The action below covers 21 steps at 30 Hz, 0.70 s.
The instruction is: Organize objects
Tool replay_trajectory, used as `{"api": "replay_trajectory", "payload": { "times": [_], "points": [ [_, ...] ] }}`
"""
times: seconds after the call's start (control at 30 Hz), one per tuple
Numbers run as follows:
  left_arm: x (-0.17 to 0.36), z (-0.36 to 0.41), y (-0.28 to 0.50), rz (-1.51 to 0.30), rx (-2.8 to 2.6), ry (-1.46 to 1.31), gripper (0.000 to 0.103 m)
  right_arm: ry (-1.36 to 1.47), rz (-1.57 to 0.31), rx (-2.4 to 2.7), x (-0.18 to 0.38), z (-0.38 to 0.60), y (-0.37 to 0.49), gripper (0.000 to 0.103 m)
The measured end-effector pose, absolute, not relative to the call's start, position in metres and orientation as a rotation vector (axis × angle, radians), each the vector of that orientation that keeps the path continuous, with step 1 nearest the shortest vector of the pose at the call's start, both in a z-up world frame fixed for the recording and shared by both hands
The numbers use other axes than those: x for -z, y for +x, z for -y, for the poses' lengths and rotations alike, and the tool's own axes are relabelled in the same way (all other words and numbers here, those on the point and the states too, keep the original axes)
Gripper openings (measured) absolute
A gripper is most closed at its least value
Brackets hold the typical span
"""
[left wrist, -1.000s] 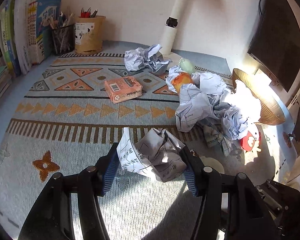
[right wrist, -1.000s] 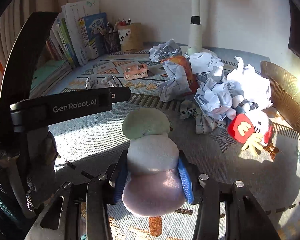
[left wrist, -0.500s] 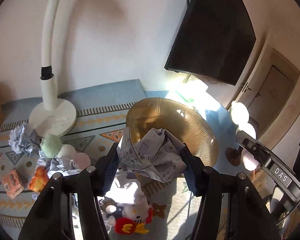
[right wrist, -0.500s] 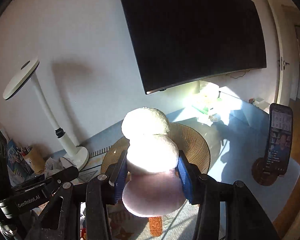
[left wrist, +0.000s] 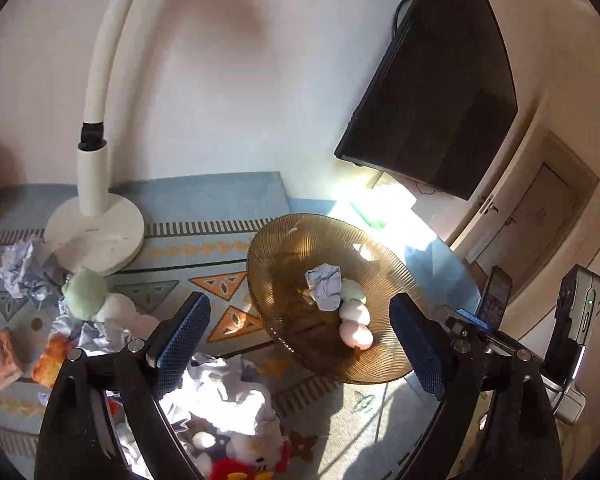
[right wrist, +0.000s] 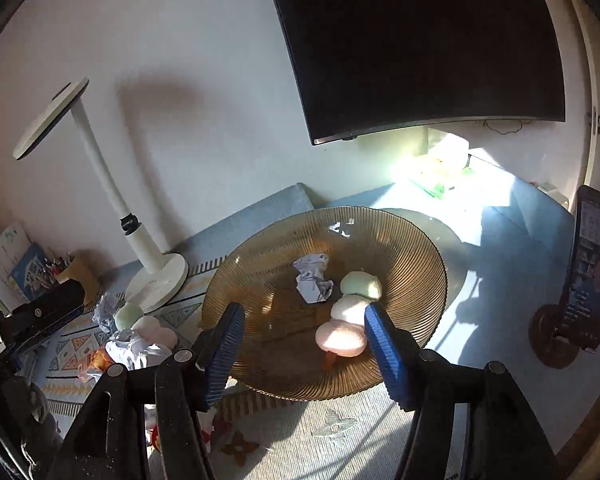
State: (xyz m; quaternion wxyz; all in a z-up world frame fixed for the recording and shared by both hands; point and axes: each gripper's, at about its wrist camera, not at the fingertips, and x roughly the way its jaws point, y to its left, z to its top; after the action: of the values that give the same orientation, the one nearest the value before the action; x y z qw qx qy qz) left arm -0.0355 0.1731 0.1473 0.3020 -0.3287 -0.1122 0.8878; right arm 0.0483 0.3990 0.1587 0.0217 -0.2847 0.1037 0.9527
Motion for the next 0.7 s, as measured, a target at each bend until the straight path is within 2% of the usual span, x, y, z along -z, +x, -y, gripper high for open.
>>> {"api": "replay_trajectory", "payload": {
  "times": [0.13,0.23,0.37,0.5,0.6,0.7],
  "points": [
    [-0.158,-0.099,0.012,0.337,-2.553,-0.770,0.094,-0.796,-0.152,-3.082,-0.150,-0.338,0.074,0.068],
    [-0.147,-0.055,0.045,0.321,-2.738,-0.755,0.096,-0.797,-0.117,-3.080,-0.129,-0.306,0.077,0.081],
    [-0.111,-0.014,0.060,0.307,-2.863,-0.837,0.096,-0.947,-0.190,-3.170,-0.093,-0.286,0.064,0.081],
    [-0.070,0.003,0.057,0.221,-2.951,-0.891,0.096,-1.047,-0.131,-3.151,-0.058,-0.273,0.054,0.082],
    [-0.049,0.004,0.050,0.195,-2.937,-0.930,0.096,-1.282,-0.114,-3.132,-0.043,-0.262,0.034,0.083],
    [-0.048,0.000,0.047,0.174,-2.874,-0.943,0.096,-1.276,-0.071,-3.135,-0.042,-0.258,0.036,0.083]
  ]
}}
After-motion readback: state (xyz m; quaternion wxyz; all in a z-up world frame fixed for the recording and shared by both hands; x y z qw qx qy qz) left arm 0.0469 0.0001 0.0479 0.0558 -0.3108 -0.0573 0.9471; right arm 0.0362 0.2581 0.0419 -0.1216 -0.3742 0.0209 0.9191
